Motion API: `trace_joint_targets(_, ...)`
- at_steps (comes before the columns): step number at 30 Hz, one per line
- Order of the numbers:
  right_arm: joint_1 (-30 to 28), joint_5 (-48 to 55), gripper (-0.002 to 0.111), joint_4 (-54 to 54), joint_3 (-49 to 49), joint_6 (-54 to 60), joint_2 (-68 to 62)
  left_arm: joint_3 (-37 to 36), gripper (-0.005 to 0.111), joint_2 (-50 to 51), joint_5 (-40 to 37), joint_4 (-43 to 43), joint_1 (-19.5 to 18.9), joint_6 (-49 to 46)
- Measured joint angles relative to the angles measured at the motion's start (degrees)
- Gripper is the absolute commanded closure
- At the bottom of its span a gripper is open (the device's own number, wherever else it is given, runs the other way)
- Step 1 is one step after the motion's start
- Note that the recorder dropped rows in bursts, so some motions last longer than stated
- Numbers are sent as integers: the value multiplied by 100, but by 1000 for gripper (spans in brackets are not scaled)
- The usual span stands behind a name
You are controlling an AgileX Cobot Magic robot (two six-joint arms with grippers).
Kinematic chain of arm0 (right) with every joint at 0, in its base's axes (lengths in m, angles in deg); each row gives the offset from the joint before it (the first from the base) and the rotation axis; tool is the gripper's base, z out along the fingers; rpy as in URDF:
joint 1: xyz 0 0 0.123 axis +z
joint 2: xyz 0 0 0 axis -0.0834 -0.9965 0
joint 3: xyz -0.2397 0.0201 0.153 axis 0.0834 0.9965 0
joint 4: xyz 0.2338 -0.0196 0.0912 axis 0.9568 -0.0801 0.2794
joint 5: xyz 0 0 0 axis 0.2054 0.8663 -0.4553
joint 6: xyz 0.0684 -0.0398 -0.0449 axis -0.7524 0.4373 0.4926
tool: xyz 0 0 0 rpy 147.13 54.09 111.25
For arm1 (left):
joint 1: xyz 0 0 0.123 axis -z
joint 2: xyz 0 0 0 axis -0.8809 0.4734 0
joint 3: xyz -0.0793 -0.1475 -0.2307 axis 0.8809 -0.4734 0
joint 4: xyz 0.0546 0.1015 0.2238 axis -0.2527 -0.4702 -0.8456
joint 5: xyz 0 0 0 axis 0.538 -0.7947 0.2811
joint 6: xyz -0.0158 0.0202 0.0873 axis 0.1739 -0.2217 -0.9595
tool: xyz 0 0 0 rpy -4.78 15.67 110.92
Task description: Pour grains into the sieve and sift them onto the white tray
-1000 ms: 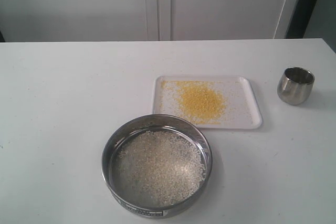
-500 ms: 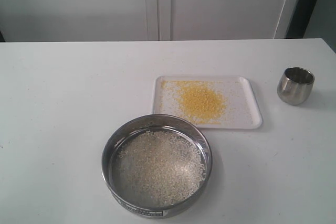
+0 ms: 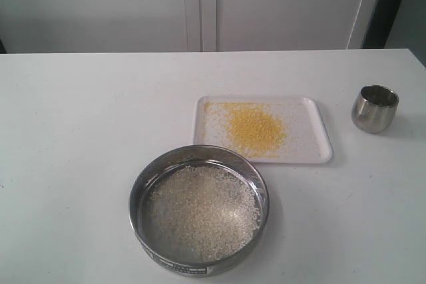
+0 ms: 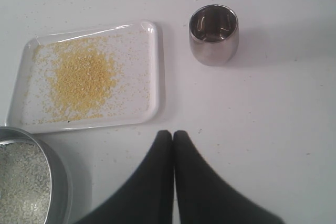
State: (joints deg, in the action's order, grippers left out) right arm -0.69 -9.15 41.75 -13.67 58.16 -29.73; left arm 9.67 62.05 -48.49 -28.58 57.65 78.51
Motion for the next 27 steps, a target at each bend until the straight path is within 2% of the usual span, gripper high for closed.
trace_joint_targets(27, 0, 0, 108, 0, 0, -100, 288, 0, 107, 0, 0, 13, 0, 0)
